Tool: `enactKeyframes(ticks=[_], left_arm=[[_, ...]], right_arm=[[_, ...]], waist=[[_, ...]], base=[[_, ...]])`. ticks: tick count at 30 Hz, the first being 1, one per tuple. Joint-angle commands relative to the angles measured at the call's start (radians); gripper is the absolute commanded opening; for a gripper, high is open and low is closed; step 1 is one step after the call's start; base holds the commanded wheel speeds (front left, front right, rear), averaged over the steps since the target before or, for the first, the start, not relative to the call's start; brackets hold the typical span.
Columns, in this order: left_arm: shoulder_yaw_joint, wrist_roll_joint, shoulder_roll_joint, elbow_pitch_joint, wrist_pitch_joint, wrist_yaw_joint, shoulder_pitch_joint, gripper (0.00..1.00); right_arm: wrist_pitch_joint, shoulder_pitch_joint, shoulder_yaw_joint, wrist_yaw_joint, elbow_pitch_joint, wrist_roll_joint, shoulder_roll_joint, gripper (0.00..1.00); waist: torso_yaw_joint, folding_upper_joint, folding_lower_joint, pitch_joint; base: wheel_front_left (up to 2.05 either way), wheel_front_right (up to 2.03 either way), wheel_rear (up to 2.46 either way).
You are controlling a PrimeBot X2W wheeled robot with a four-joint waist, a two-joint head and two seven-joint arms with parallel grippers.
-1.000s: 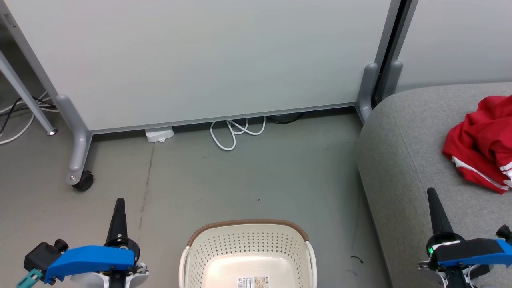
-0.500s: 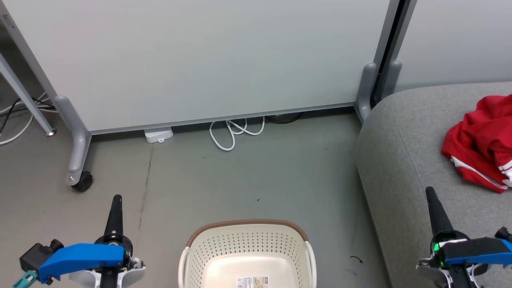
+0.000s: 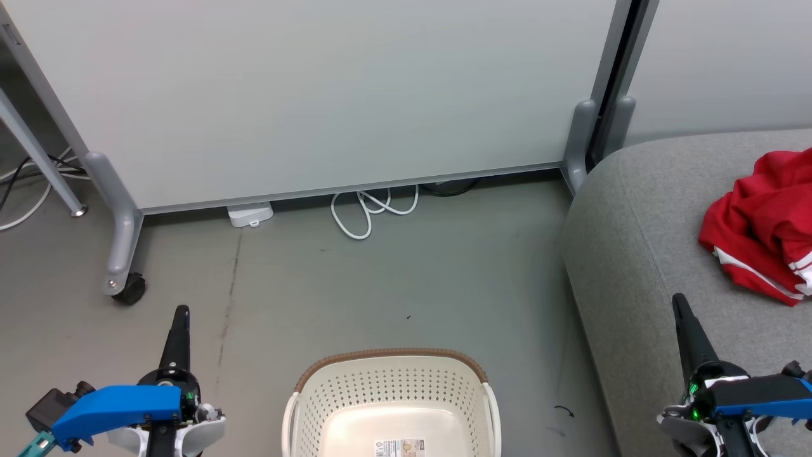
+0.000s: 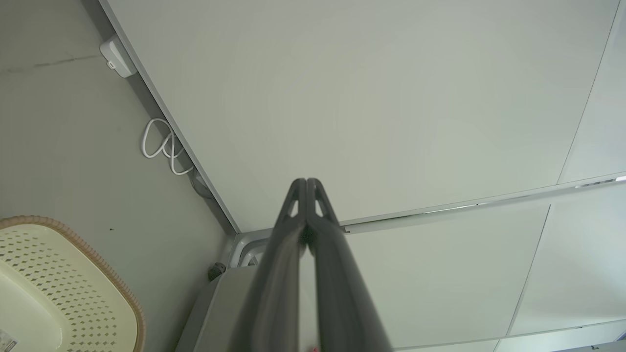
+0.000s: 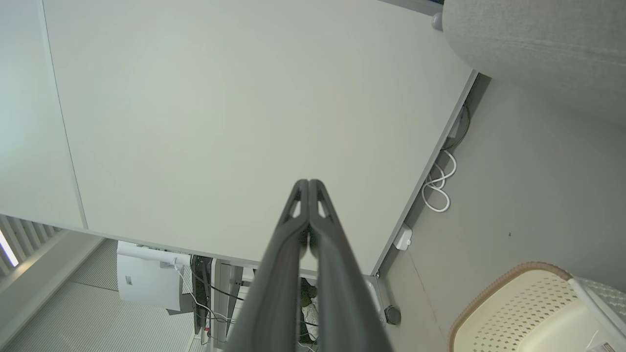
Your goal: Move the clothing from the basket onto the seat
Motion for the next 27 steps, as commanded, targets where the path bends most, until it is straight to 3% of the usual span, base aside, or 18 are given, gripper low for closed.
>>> enactKeyframes(ticks=[1,27], left_arm=[[0.007,-0.019,0.000,-0.009,0.007,-0.009,-0.019,0.00],[0.030,-0.196,-0.001,-0.022,0.053,-0.010,-0.024,0.00]], right_arm=[[0.006,-0.019,0.000,0.001,-0.002,0.025,-0.007,0.00],[0.054,-0.025,0.001,0.001,0.008,0.220,-0.008,0.00]], waist=[[0.000,0.0000,0.0000,0.000],[-0.005,0.0000,0.0000,0.000]], base=[[0.00,0.00,0.00],[0.00,0.00,0.00]])
